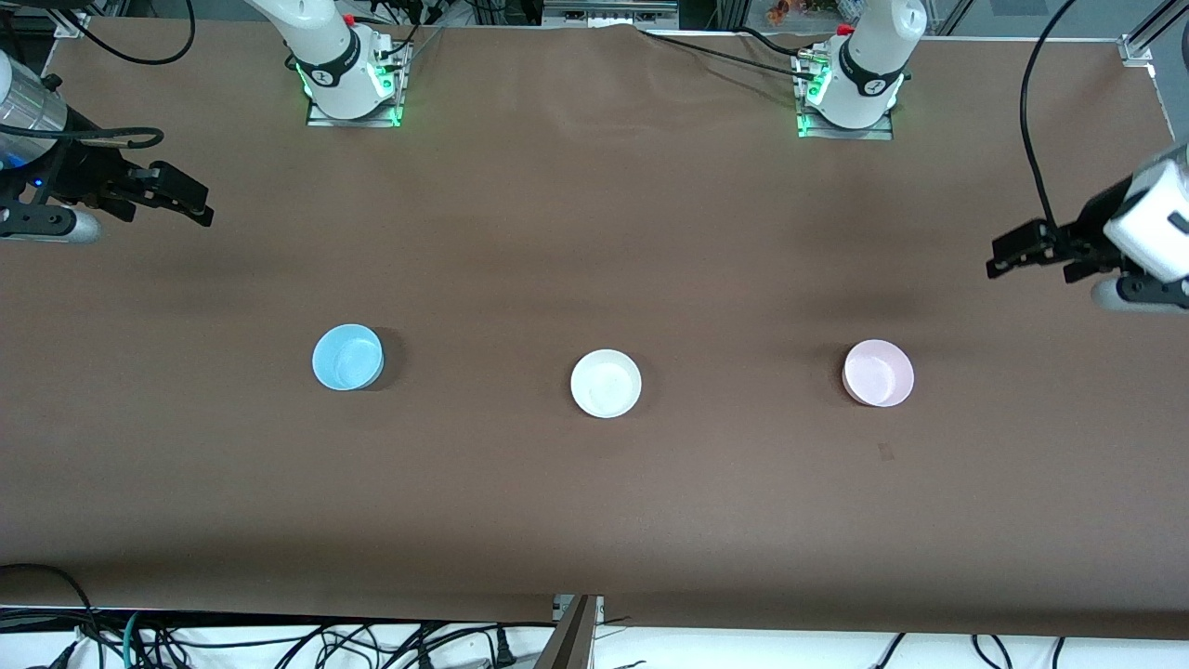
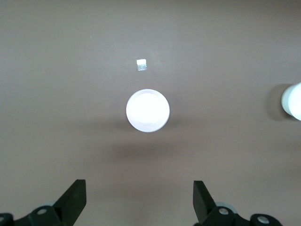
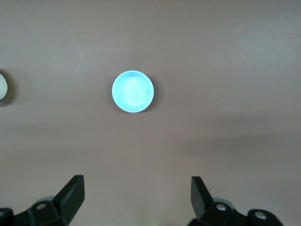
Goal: Stack pink and blue bowls on white bowl
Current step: 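Move the left gripper down over the pink bowl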
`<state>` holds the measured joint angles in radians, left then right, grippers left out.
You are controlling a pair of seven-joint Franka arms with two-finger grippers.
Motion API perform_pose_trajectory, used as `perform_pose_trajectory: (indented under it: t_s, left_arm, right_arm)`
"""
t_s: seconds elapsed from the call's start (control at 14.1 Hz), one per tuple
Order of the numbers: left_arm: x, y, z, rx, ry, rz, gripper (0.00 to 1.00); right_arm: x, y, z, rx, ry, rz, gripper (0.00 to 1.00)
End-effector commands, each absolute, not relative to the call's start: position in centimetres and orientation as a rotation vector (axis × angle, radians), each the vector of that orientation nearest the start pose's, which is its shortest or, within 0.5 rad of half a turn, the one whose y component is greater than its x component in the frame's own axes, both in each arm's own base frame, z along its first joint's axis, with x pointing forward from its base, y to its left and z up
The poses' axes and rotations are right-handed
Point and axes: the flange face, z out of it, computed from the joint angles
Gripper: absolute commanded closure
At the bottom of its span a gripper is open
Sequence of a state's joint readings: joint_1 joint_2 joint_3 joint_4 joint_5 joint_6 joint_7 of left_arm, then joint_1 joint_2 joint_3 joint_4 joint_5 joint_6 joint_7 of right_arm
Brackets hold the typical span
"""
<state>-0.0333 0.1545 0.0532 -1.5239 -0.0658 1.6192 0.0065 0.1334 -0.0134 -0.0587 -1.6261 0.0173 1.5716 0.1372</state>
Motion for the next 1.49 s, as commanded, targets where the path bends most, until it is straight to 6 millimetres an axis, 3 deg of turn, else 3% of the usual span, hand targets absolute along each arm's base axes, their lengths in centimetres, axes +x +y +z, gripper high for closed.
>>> perform_pose_trajectory:
  t_s: [0.0, 0.21, 0.35, 0.64, 0.78, 1.06, 1.42]
  left_arm:
    - [63.4, 1.6, 50.8, -3.196, -0.047, 0.090, 0.00]
    - [65.7, 2.1, 43.3, -3.160, -0.046, 0.086, 0.00]
    - [66.0, 2.2, 39.2, -3.139, -0.037, 0.048, 0.00]
    - [64.9, 3.3, 31.4, -3.133, -0.059, -0.007, 0.00]
    - [63.7, 3.9, 28.5, -3.129, -0.068, -0.034, 0.00]
    - [61.2, 3.7, 24.8, -3.130, -0.068, 0.014, 0.00]
    - [59.9, 3.5, 22.8, -3.130, -0.066, 0.019, 0.01]
  right_arm:
    - [55.0, 4.5, 62.2, -3.156, 0.058, 0.017, 0.00]
    - [55.2, 4.5, 61.9, -3.156, 0.085, 0.026, 0.00]
    - [55.3, 5.3, 62.0, -3.156, 0.065, 0.010, 0.00]
    - [55.2, 5.6, 61.9, -3.155, 0.060, 0.024, 0.00]
    - [55.3, 5.3, 61.7, -3.156, 0.068, 0.031, 0.00]
    - [55.2, 5.3, 61.7, -3.156, 0.068, 0.034, 0.00]
    - [55.2, 5.3, 61.7, -3.156, 0.065, 0.034, 0.00]
